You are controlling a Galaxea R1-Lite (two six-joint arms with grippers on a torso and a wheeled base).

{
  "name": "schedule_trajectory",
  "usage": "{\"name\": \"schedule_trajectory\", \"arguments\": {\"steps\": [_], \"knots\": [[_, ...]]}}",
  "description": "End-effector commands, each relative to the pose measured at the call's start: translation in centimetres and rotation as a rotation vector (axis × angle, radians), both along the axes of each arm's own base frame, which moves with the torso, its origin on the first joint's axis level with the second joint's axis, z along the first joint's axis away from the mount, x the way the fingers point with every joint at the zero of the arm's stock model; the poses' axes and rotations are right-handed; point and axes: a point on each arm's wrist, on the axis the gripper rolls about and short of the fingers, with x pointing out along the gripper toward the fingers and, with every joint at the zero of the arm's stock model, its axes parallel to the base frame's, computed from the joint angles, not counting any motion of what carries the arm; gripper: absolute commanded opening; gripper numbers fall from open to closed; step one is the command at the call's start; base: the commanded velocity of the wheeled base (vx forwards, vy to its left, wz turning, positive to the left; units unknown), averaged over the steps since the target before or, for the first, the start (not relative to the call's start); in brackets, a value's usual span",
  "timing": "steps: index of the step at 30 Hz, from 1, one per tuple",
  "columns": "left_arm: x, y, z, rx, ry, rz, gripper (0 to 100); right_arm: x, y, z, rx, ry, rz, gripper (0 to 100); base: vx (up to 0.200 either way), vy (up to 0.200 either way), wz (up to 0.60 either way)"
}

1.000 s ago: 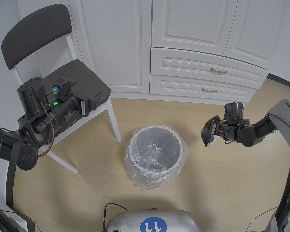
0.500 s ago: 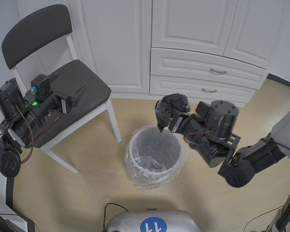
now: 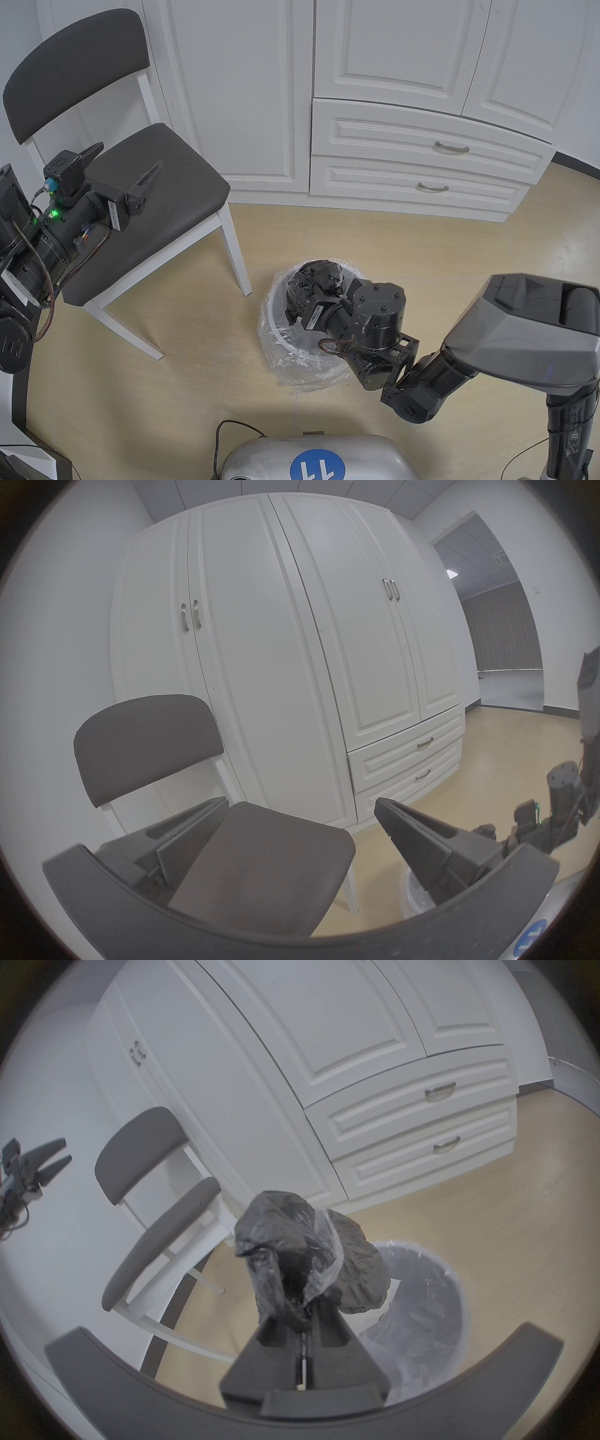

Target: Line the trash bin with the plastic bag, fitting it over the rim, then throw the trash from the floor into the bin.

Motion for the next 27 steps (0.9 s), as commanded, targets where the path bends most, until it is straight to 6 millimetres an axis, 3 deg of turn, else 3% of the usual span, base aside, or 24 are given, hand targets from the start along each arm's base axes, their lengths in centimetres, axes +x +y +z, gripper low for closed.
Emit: {"name": "schedule_trajectory", "arguments": {"steps": [1, 9, 21, 27], "knots": [[-0.2, 0.1, -0.1, 0.003, 0.000, 0.003, 100, 0.7, 0.3, -3.4, -0.042, 0.050, -0.002, 0, 0.000, 0.000, 0.00], [-0.5, 0.2, 0.0, 0.004, -0.003, 0.003, 100, 2.8, -1.0, -5.2, -0.050, 0.058, -0.046, 0, 0.000, 0.000, 0.00], [-0.6, 0.2, -0.1, 0.003, -0.009, 0.002, 100, 3.8, -1.6, -8.7, -0.113, 0.145, -0.024, 0, 0.000, 0.000, 0.00], [-0.6, 0.2, -0.1, 0.002, -0.011, 0.002, 100, 3.8, -1.7, -9.3, -0.149, 0.191, -0.026, 0, 0.000, 0.000, 0.00]]}}
